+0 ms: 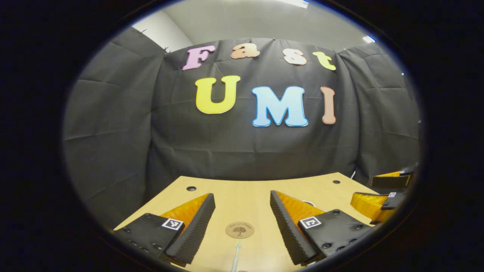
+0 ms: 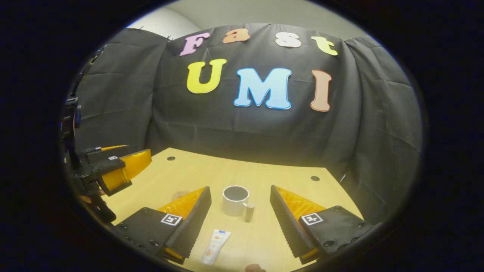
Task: Put the toothbrush and toothpaste on the desktop into the cup, then pick up the cup and place it on the coaster on the desktop.
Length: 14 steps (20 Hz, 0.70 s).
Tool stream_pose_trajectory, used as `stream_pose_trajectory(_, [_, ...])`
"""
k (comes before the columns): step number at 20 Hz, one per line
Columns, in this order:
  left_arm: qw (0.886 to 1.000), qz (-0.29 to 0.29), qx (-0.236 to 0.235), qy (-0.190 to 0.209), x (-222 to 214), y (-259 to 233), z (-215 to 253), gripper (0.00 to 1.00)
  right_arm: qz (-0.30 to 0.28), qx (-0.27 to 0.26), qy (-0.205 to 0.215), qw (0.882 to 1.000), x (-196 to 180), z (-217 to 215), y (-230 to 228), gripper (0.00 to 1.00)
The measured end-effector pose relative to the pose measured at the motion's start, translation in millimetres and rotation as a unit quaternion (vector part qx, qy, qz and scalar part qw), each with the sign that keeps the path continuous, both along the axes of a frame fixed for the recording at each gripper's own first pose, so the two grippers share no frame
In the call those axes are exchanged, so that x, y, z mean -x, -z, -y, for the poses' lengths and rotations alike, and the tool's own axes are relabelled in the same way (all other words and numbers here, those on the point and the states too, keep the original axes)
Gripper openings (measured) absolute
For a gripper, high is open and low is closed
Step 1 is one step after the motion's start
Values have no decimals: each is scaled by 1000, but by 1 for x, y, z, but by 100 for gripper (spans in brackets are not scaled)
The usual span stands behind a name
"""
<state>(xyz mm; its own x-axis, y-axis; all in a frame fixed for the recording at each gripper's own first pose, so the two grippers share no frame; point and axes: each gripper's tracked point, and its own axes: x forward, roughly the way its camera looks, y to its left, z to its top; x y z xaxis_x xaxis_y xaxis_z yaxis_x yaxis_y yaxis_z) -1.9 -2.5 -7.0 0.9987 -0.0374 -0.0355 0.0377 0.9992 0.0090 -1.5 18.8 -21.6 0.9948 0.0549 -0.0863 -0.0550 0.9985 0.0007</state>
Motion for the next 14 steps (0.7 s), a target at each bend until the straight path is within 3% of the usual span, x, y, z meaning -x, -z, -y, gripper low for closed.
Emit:
stream_pose_trajectory(8, [999,-49,8,-3,8,18,3,95,-79,4,-30,996,-11,-25,34,100])
stream_pose_trajectory(14, [993,-118,-2,-4,23,47,-5,95,-183,-10,-43,982,-15,-37,81,99])
